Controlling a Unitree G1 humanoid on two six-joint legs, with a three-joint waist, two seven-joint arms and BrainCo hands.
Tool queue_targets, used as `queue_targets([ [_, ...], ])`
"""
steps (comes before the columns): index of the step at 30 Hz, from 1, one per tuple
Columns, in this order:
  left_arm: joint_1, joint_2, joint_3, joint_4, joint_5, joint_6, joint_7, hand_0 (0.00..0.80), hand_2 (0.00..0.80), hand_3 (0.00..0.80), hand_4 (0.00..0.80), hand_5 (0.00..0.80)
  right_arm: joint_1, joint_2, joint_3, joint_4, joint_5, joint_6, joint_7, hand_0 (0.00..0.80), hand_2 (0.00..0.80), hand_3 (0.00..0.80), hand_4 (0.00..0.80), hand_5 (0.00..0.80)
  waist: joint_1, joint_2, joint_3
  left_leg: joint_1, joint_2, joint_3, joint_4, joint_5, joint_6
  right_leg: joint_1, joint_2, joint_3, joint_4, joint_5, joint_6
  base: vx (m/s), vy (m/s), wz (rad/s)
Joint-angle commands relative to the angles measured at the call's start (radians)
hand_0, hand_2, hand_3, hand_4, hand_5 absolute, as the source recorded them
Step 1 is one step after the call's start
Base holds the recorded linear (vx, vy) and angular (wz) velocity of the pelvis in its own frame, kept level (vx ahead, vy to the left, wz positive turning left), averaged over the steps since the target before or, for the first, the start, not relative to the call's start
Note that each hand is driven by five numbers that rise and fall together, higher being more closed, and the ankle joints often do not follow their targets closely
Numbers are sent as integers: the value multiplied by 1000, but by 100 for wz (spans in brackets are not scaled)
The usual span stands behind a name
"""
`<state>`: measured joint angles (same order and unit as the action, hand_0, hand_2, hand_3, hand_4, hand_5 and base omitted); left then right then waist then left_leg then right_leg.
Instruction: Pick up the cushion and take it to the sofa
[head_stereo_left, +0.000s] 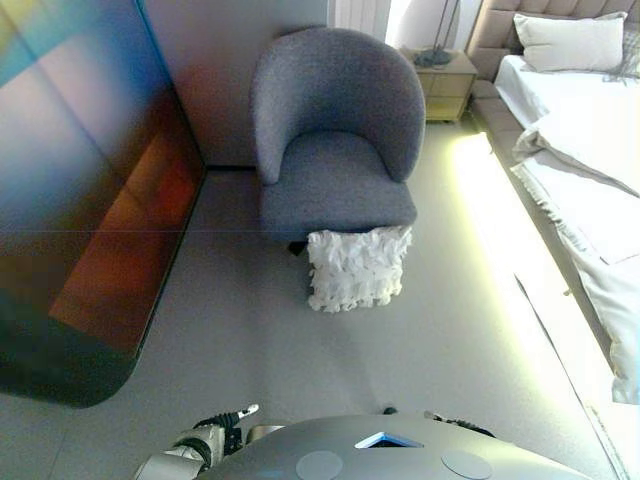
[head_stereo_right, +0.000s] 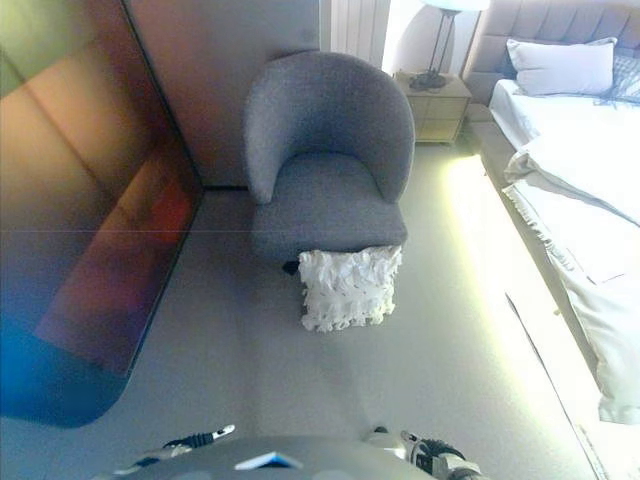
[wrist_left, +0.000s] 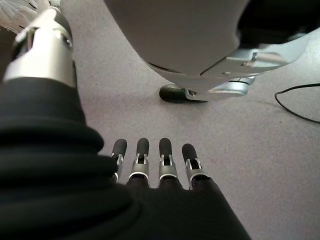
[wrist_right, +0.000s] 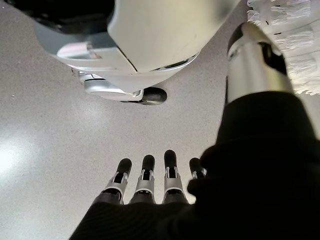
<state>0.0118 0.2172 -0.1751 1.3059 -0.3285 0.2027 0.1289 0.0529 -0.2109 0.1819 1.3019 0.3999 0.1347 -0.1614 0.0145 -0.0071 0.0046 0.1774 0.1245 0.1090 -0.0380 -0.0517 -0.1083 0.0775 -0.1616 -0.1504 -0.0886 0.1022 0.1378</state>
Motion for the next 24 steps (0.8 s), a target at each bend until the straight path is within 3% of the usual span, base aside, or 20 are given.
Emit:
queue_targets([
  [1, -88, -20, 4, 38, -41, -47, 11, 0, 0, 0, 0, 0, -106, -12, 12, 39, -34, -11, 7, 0, 0, 0, 0, 0, 10, -85, 76, -173, -130, -9, 389, -93, 124, -2, 60, 2, 87, -85, -103, -81, -188, -6],
  [3, -93, -27, 13, 31, -114, -57, 2, 0, 0, 0, 0, 0, -118, -29, 17, 22, -27, 4, -8, 0, 0, 0, 0, 0, 19, -90, 102, -276, -133, -15, 607, -60, 118, -23, 57, 0, 117, -88, -131, -68, -140, -23],
  [6, -84, -35, 39, 21, -146, -51, -2, 0, 0, 0, 0, 0, -119, -46, 12, -1, -34, 31, -17, 0, 0, 0, 0, 0, 42, -79, 126, -371, -141, -26, 642, 3, 100, -23, 65, 9, 137, -101, -138, 34, -40, -17],
  [10, -62, -26, 67, 23, -125, -66, -11, 0, 0, 0, 0, 0, -116, -44, 13, 16, -49, 14, -13, 0, 0, 0, 0, 0, 73, -29, 147, -390, -71, -35, 348, 172, 46, 42, 131, 20, 140, -168, -143, 249, 48, -45],
  [12, -42, -26, 69, 31, -96, -66, -19, 0, 0, 0, 0, 0, -112, -41, 14, 23, -45, 7, -22, 0, 0, 0, 0, 0, 87, 0, 148, -398, -46, -45, 188, 266, 16, 87, 178, 35, 148, -208, -151, 472, 70, 50],
  [14, -15, -27, 71, 35, -74, -63, -27, 0, 0, 0, 0, 0, -104, -37, 7, 29, -54, 5, -23, 0, 0, 0, 0, 0, 95, 12, 152, -397, -34, -61, 117, 304, 6, 122, 209, 67, 180, -254, -166, 543, 70, 53],
  [16, 4, -28, 74, 39, -74, -61, -31, 0, 0, 0, 0, 0, -98, -35, 0, 35, -70, 11, -22, 0, 0, 0, 0, 0, 100, 17, 150, -388, -25, -70, 72, 314, 1, 143, 221, 90, 205, -286, -172, 561, 90, 25],
  [19, 34, -34, 91, 43, -91, -38, -32, 0, 0, 0, 0, 0, -79, -29, -5, 51, -102, 30, -28, 0, 0, 0, 0, 0, 110, 25, 134, -372, 9, -78, -47, 277, -5, 185, 219, 117, 247, -353, -176, 666, 137, 10],
  [23, 47, -33, 109, 66, -68, -13, -30, 0, 0, 0, 0, 0, -68, -28, -22, 71, -96, 48, -43, 0, 0, 0, 0, 0, 117, 25, 125, -378, 31, -93, -49, 241, 1, 215, 197, 136, 297, -410, -175, 699, 182, -21],
  [24, 45, -33, 115, 72, -68, -8, -33, 0, 0, 0, 0, 0, -71, -29, -22, 78, -94, 51, -51, 0, 0, 0, 0, 0, 116, 22, 123, -373, 28, -93, -39, 215, 14, 213, 181, 139, 311, -420, -163, 588, 233, -49],
])
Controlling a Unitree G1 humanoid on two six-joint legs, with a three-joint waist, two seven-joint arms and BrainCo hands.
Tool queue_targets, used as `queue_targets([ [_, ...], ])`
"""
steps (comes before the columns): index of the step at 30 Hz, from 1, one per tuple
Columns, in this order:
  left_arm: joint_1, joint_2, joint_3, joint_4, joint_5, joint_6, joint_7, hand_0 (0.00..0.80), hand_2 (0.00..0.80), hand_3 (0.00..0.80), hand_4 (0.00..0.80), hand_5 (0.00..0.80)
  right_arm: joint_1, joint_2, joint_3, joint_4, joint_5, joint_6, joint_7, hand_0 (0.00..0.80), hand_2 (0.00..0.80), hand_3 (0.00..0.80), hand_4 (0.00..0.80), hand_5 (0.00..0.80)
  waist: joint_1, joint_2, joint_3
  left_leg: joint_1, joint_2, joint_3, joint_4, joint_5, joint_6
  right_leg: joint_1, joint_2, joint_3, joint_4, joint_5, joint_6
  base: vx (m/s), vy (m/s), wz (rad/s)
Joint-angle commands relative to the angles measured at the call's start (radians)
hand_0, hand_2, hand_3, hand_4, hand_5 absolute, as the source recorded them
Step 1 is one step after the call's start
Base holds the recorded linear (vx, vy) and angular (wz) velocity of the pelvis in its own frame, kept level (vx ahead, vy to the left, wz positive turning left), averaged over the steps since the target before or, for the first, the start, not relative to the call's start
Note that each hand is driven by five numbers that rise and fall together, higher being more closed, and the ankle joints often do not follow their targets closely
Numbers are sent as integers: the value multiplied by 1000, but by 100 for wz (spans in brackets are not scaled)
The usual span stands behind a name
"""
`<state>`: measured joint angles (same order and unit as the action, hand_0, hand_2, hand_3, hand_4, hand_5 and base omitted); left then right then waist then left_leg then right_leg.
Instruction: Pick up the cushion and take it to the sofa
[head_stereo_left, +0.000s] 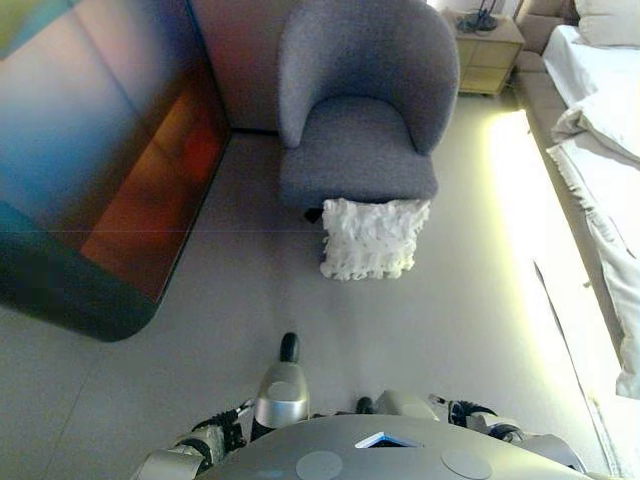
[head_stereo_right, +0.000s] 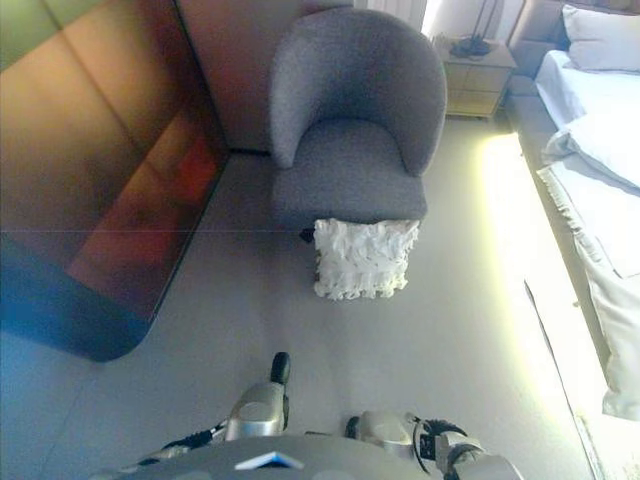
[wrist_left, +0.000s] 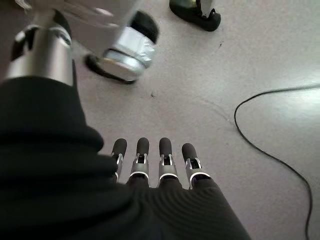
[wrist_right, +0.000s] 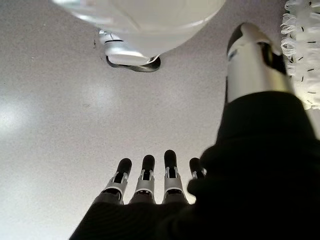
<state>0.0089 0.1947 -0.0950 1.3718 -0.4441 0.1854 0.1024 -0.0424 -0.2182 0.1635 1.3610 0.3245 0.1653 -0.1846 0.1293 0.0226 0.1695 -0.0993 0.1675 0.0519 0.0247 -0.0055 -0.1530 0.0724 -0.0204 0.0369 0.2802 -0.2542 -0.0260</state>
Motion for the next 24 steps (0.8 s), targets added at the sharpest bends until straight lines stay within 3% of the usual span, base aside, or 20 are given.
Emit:
queue_targets([
  [1, 46, -4, 38, 13, 46, 15, -15, 0, 0, 0, 0, 0, 24, -21, -10, 28, -17, 22, -37, 0, 0, 0, 0, 0, -3, -7, -47, -95, -13, -22, -95, 159, 60, 218, 23, -53, -32, -71, 15, 687, 296, -68],
  [3, 37, 8, 43, 13, 66, 3, -34, 0, 0, 0, 0, 0, 30, -13, -31, 37, -24, 7, -58, 0, 0, 0, 0, 0, -9, -22, -55, -103, -28, -2, -26, 147, 82, 224, -13, -61, 36, -44, 55, 726, 316, -90],
  [6, 14, 40, 18, -17, 85, -37, -80, 0, 0, 0, 0, 0, 49, -1, -25, 9, -114, -47, -49, 0, 0, 0, 0, 0, -12, -67, -92, -128, -96, 31, 89, 87, 156, 211, -50, -81, 165, 105, 119, 590, 269, -69],
  [8, -18, 60, -11, -34, 77, -46, -69, 0, 0, 0, 0, 0, 44, 7, -5, -19, -124, -75, -69, 0, 0, 0, 0, 0, -16, -82, -113, -116, -127, 39, 94, 61, 188, 150, -51, -72, 258, 207, 156, 482, 197, -24],
  [9, -36, 70, -21, -40, 71, -43, -65, 0, 0, 0, 0, 0, 37, 5, 2, -30, -111, -81, -67, 0, 0, 0, 0, 0, -26, -81, -118, -100, -132, 37, 88, 48, 199, 104, -31, -57, 263, 223, 154, 422, 139, 9],
  [11, -79, 91, -42, -51, 63, -33, -74, 0, 0, 0, 0, 0, 23, 4, 14, -46, -47, -92, -55, 0, 0, 0, 0, 0, -48, -91, -123, -64, -156, 38, 72, 33, 205, 33, -4, -64, 220, 242, 153, 361, 84, 28],
  [13, -110, 91, -44, -54, 40, -34, -68, 0, 0, 0, 0, 0, 6, 6, 4, -53, 7, -106, -52, 0, 0, 0, 0, 0, -59, -91, -121, -18, -176, 55, 52, 15, 211, -27, -28, -120, 154, 248, 164, 320, 24, 21],
  [16, -139, 82, -50, -53, 18, -16, -50, 0, 0, 0, 0, 0, 1, 0, -9, -69, 32, -126, -39, 0, 0, 0, 0, 0, -102, -68, -102, 82, -175, 55, 16, -11, 209, -167, -35, -151, 95, 256, 145, 306, -15, -16],
  [19, -142, 68, -56, -38, 56, -2, -47, 0, 0, 0, 0, 0, 10, -5, -27, -90, 114, -161, -23, 0, 0, 0, 0, 0, -141, -70, -84, 137, -191, 55, 22, -58, 212, -223, -93, -166, -42, 318, 142, 305, -58, 27],
  [24, -111, 50, -41, -10, 87, 3, -18, 0, 0, 0, 0, 0, 13, -16, -46, -100, 81, -170, 0, 0, 0, 0, 0, 0, -155, -86, -75, 199, -237, 19, 50, -130, 212, -245, -190, -190, -251, 467, 179, 349, -106, 52],
])
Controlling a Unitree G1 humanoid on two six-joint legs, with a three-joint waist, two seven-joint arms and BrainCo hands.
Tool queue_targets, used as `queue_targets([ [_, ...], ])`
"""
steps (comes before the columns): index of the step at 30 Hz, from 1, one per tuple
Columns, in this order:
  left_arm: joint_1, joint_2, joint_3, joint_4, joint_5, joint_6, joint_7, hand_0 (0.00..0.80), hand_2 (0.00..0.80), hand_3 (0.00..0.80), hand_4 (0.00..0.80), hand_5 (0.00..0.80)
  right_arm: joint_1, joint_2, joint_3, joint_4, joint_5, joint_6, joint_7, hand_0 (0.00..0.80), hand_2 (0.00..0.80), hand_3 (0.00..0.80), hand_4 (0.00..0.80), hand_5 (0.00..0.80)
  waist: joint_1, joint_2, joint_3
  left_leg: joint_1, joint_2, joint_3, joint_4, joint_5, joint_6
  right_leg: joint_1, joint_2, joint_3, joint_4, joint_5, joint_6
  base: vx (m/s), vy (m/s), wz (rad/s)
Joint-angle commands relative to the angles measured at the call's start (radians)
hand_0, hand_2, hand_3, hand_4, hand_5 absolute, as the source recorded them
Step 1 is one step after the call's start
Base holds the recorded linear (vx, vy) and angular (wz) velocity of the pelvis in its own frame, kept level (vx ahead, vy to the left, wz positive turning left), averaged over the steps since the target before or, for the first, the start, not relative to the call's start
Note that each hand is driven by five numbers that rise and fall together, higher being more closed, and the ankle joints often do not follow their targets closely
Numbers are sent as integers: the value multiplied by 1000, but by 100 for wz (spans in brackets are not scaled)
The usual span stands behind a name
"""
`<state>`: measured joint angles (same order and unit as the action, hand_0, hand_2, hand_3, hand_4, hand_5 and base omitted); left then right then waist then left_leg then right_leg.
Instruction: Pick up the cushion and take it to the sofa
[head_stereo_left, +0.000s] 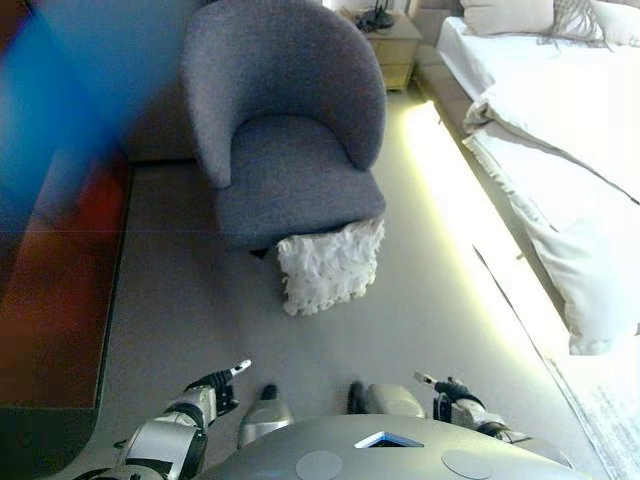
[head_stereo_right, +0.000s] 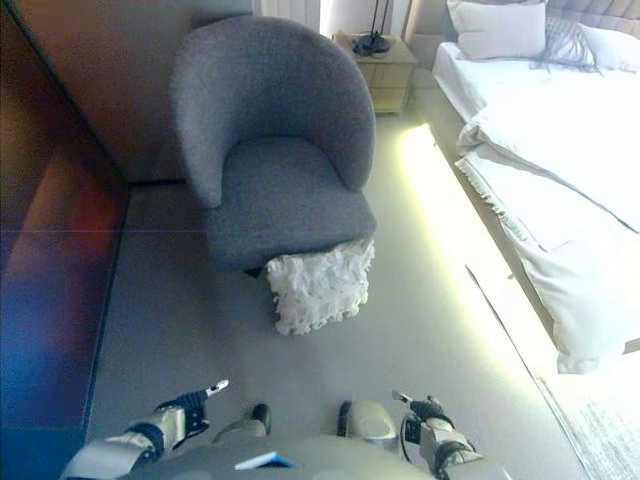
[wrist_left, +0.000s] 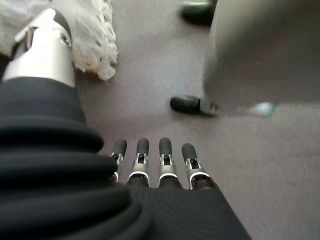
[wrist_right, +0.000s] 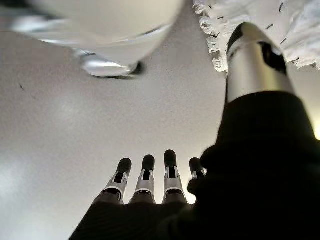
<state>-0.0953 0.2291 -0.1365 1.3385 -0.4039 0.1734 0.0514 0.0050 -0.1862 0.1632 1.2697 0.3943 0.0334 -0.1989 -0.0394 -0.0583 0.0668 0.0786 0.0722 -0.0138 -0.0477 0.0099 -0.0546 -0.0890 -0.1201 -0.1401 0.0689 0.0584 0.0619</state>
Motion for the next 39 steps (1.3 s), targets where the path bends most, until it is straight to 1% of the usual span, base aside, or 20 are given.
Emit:
queue_targets([
  [1, -1, 15, 2, 27, 49, 12, 38, 0, 0, 0, 0, 0, -31, -47, -51, -6, 15, -41, 20, 0, 0, 0, 0, 0, 14, -6, 28, 30, -144, 80, 128, -155, 114, -86, -100, -19, -68, 168, 95, 336, -139, 37],
  [3, 16, 14, 11, 39, 51, 2, 53, 0, 0, 0, 0, 0, -18, -43, -64, 0, 10, -50, 38, 0, 0, 0, 0, 0, 13, -5, 29, 54, -151, 46, 146, -185, 118, -92, -122, -11, -120, 192, 102, 376, -173, 25],
  [8, 29, 10, 21, 44, 89, 13, 63, 0, 0, 0, 0, 0, 12, -29, -79, 7, -7, -50, 30, 0, 0, 0, 0, 0, 0, -7, 20, 99, -146, 12, 183, -249, 118, -116, -153, 19, -155, 218, 111, 388, -223, 5],
  [11, 38, 4, 30, 38, 107, 22, 65, 0, 0, 0, 0, 0, 20, -24, -77, 21, 19, -33, 37, 0, 0, 0, 0, 0, -3, -9, 11, 134, -139, 0, 207, -298, 121, -100, -151, 14, -106, 202, 103, 418, -317, 13],
  [13, 40, 0, 36, 34, 114, 20, 57, 0, 0, 0, 0, 0, 16, -22, -76, 31, 41, -33, 41, 0, 0, 0, 0, 0, -6, -6, -3, 166, -124, 9, 221, -323, 117, -112, -137, 16, -6, 184, 91, 414, -363, 2],
  [15, 50, -1, 34, 36, 129, 5, 46, 0, 0, 0, 0, 0, 9, -28, -73, 39, 20, -39, 26, 0, 0, 0, 0, 0, -17, 7, -19, 186, -97, -2, 263, -292, 101, -127, -87, 40, 40, 136, 72, 372, -345, -17],
  [17, 56, -1, 32, 26, 129, -21, 31, 0, 0, 0, 0, 0, -5, -47, -49, 32, -22, -6, 31, 0, 0, 0, 0, 0, -15, 22, -32, 167, -64, -5, 399, -178, 60, -92, -41, 33, 30, 88, 38, 338, -382, 14],
  [18, 54, -2, 27, 23, 123, -27, 29, 0, 0, 0, 0, 0, -8, -51, -41, 32, -38, -2, 34, 0, 0, 0, 0, 0, -15, 18, -37, 150, -68, -8, 444, -143, 51, -84, -39, 32, 23, 83, 29, 307, -383, 20],
  [20, 39, -19, -1, 5, 73, -61, 39, 0, 0, 0, 0, 0, -16, -78, -15, 29, -69, 12, 44, 0, 0, 0, 0, 0, 2, 11, -30, 15, -90, 11, 710, -27, 10, -14, -26, 16, -1, 54, -13, 276, -354, 4],
  [21, 31, -25, -9, -6, 47, -68, 38, 0, 0, 0, 0, 0, -22, -86, -13, 28, -60, 22, 37, 0, 0, 0, 0, 0, 12, -2, -22, -63, -107, 29, 788, -4, 3, 19, -32, 10, -9, 42, -29, 266, -293, 0],
  [23, 20, -34, -13, -19, 27, -63, 46, 0, 0, 0, 0, 0, -31, -95, -16, 22, -43, 40, 28, 0, 0, 0, 0, 0, 35, -14, -2, -165, -121, 48, 838, -35, 16, 67, -35, 1, -23, 29, -35, 200, -161, -17],
  [25, 13, -35, -5, -25, 30, -63, 50, 0, 0, 0, 0, 0, -47, -98, -14, 15, -55, 47, 42, 0, 0, 0, 0, 0, 71, -20, 26, -221, -131, 59, 727, -61, 39, 109, -27, -6, -32, 1, -29, 308, -118, -12],
  [27, 23, -28, 19, -21, 39, -70, 57, 0, 0, 0, 0, 0, -59, -87, 1, 21, -46, 53, 51, 0, 0, 0, 0, 0, 85, -1, 36, -184, -95, 71, 510, -30, 44, 128, 15, 4, -20, -43, -30, 430, -82, -6],
  [29, 40, -17, 27, -3, 41, -69, 49, 0, 0, 0, 0, 0, -60, -75, 15, 42, 6, 68, 50, 0, 0, 0, 0, 0, 110, 36, 43, -217, -41, 57, 254, 115, 2, 172, 83, 15, -1, -95, -45, 476, -17, -1],
  [31, 55, -16, 25, 4, 50, -70, 44, 0, 0, 0, 0, 0, -58, -70, 19, 52, 13, 69, 40, 0, 0, 0, 0, 0, 129, 50, 52, -244, -17, 41, 144, 196, -27, 213, 112, 28, 2, -126, -54, 530, 24, 3],
  [32, 79, -21, 28, 9, 48, -59, 47, 0, 0, 0, 0, 0, -52, -67, 20, 58, 17, 67, 18, 0, 0, 0, 0, 0, 150, 59, 54, -284, 8, 29, 63, 257, -51, 261, 136, 52, 3, -158, -64, 645, 57, -9],
  [34, 102, -27, 37, 15, 38, -44, 61, 0, 0, 0, 0, 0, -46, -70, 15, 60, 21, 80, 9, 0, 0, 0, 0, 0, 167, 57, 62, -312, 18, 27, 16, 265, -60, 310, 141, 78, 13, -197, -73, 686, 54, -13],
  [37, 130, -33, 64, 18, 20, -23, 72, 0, 0, 0, 0, 0, -37, -71, 9, 55, 7, 96, -9, 0, 0, 0, 0, 0, 175, 60, 63, -342, 37, 53, 60, 245, -57, 343, 133, 84, 77, -277, -84, 583, 54, -26],
  [38, 131, -32, 72, 16, 15, -22, 66, 0, 0, 0, 0, 0, -38, -68, 7, 57, 8, 91, -17, 0, 0, 0, 0, 0, 171, 55, 60, -329, 35, 78, 83, 194, -36, 336, 117, 71, 106, -291, -67, 635, 94, -39],
  [39, 129, -27, 78, 15, -6, -20, 54, 0, 0, 0, 0, 0, -32, -63, -4, 62, 14, 79, -24, 0, 0, 0, 0, 0, 163, 57, 51, -315, 49, 101, 92, 171, -38, 338, 106, 51, 143, -312, -55, 518, 89, -50],
])
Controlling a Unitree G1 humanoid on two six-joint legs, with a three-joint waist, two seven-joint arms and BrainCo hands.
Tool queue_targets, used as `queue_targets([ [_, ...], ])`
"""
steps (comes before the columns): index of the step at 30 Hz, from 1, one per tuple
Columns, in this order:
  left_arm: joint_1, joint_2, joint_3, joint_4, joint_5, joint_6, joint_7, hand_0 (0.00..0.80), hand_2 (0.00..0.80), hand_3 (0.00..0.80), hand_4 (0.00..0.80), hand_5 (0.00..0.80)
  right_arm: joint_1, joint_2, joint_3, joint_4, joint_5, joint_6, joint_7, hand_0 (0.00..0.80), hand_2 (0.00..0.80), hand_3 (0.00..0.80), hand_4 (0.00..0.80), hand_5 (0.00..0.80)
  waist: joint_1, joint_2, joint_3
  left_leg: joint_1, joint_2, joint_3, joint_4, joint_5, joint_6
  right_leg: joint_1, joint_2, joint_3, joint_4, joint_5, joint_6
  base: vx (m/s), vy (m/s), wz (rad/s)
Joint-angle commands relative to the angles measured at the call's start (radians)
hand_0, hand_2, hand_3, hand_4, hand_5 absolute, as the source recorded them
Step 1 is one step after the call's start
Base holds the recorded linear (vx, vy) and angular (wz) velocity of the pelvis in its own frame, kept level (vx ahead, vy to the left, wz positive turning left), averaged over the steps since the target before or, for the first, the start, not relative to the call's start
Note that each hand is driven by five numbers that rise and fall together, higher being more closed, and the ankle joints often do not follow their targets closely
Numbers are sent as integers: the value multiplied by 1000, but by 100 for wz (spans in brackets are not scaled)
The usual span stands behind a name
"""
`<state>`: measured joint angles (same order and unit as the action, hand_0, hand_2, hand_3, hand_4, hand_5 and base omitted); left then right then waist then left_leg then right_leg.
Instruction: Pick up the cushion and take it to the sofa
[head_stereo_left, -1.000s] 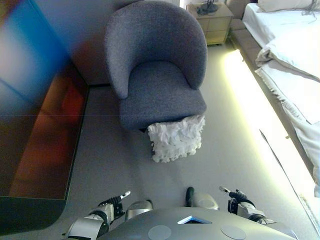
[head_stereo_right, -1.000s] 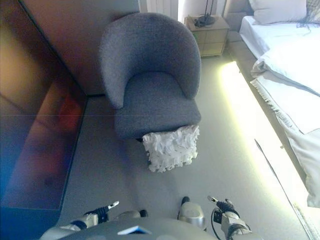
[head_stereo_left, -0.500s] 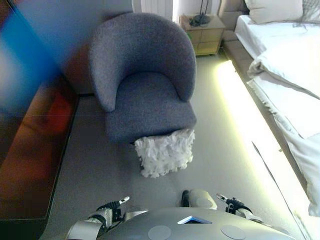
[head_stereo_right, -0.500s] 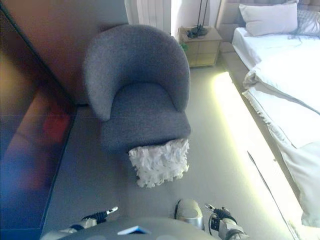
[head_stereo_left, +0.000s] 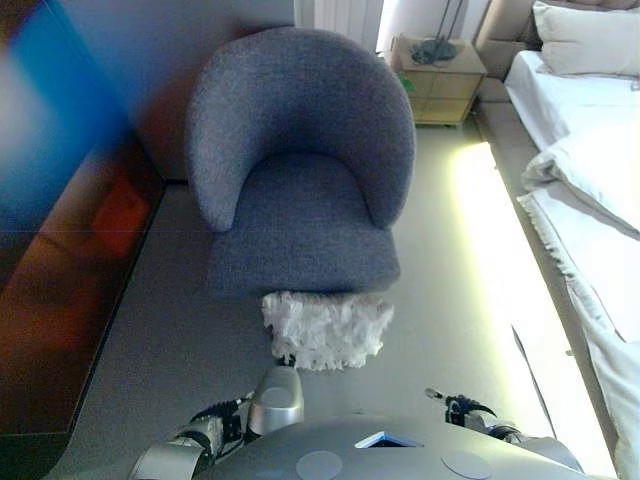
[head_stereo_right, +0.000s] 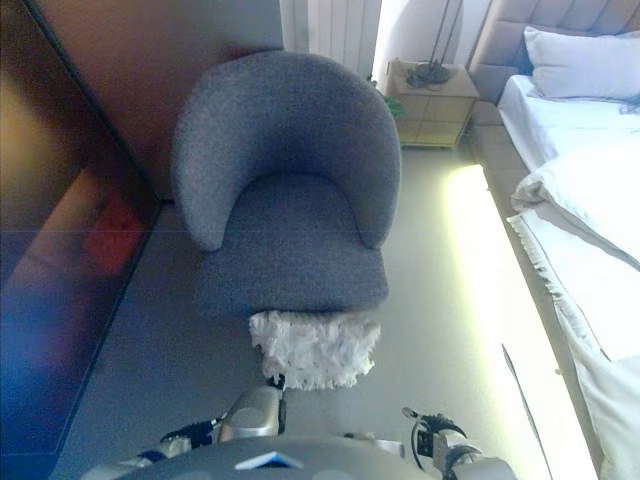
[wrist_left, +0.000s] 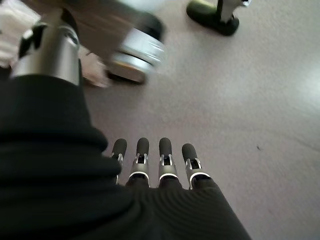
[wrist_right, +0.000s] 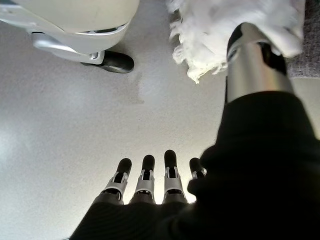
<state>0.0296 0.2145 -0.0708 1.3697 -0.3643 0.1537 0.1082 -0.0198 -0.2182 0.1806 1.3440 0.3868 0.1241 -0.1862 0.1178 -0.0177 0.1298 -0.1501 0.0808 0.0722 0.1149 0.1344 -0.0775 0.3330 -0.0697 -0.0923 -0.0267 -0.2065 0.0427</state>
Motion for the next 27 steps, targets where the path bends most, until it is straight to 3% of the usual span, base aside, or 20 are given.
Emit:
queue_targets([
  [1, 3, -9, 17, -18, -47, -5, -11, 0, 0, 0, 0, 0, -5, -25, -31, -7, 31, -26, -45, 0, 0, 0, 0, 0, 3, 15, -14, -77, 42, 22, -53, 28, -4, -87, 49, -12, 272, -64, -29, 656, 99, -42],
  [3, -9, 8, 11, -27, -12, -11, -18, 0, 0, 0, 0, 0, 10, -6, -65, 0, 41, -69, -56, 0, 0, 0, 0, 0, -3, -13, -28, -60, 3, 17, -9, -26, 36, -83, 22, -23, 388, -7, 17, 642, 71, -15],
  [5, -23, 29, -11, -39, 5, -34, -36, 0, 0, 0, 0, 0, 23, 6, -83, -10, 34, -107, -72, 0, 0, 0, 0, 0, 2, -41, -59, -52, -39, 20, 1, -62, 80, -108, 18, -21, 511, 146, 85, 519, 20, 4],
  [7, -34, 44, -24, -45, 10, -50, -39, 0, 0, 0, 0, 0, 21, 4, -77, -25, -62, -120, -44, 0, 0, 0, 0, 0, 2, -35, -73, -23, -49, 5, -23, -75, 101, -186, 28, -20, 621, 213, 111, 408, -4, -6],
  [9, -57, 61, -44, -68, -2, -41, -18, 0, 0, 0, 0, 0, 0, 3, -38, -57, -73, -133, -72, 0, 0, 0, 0, 0, -14, -28, -70, 40, -56, 3, -61, -89, 110, -309, -12, -43, 610, 231, 111, 384, -62, -13],
  [13, -108, 73, -60, -65, -19, -30, -1, 0, 0, 0, 0, 0, -30, -3, -31, -82, -10, -152, -105, 0, 0, 0, 0, 0, -33, -15, -52, 87, -51, 8, -86, -94, 96, -375, -60, -87, 469, 205, 88, 192, -151, -8],
  [14, -152, 82, -61, -61, -33, -22, 6, 0, 0, 0, 0, 0, -57, -17, -26, -112, -43, -159, -107, 0, 0, 0, 0, 0, -47, -10, -28, 116, -26, 36, -94, -107, 73, -424, -166, -112, 348, 286, 96, 53, -345, 27],
  [16, -185, 83, -70, -64, -68, -15, 25, 0, 0, 0, 0, 0, -65, -34, -16, -146, -43, -173, -100, 0, 0, 0, 0, 0, -70, -3, -10, 125, 17, 56, -97, -113, 40, -422, -216, -97, 191, 323, 112, 40, -398, 39],
  [18, -184, 81, -68, -68, -85, -14, 33, 0, 0, 0, 0, 0, -63, -38, -15, -158, -53, -172, -93, 0, 0, 0, 0, 0, -76, -1, -7, 135, 31, 62, -105, -111, 31, -407, -218, -90, 168, 323, 120, 50, -227, 56],
  [20, -168, 69, -57, -68, -103, -3, 69, 0, 0, 0, 0, 0, -46, -41, -14, -156, -80, -174, -59, 0, 0, 0, 0, 0, -78, -8, -22, 147, 58, 57, -110, -103, 7, -347, -186, -93, 105, 268, 131, 123, -321, 7],
  [23, -151, 59, -45, -54, -81, 11, 89, 0, 0, 0, 0, 0, -40, -44, -12, -133, -81, -173, -39, 0, 0, 0, 0, 0, -64, -18, -34, 130, 86, 43, -76, -97, -17, -308, -166, -107, 88, 235, 122, 71, -269, 24],
  [27, -127, 30, -34, -28, -67, 15, 106, 0, 0, 0, 0, 0, -48, -45, -7, -100, -60, -161, -29, 0, 0, 0, 0, 0, -29, -10, -39, 116, 149, 28, -75, -55, -66, -253, -145, -180, 48, 208, 94, -1, -276, 22],
])
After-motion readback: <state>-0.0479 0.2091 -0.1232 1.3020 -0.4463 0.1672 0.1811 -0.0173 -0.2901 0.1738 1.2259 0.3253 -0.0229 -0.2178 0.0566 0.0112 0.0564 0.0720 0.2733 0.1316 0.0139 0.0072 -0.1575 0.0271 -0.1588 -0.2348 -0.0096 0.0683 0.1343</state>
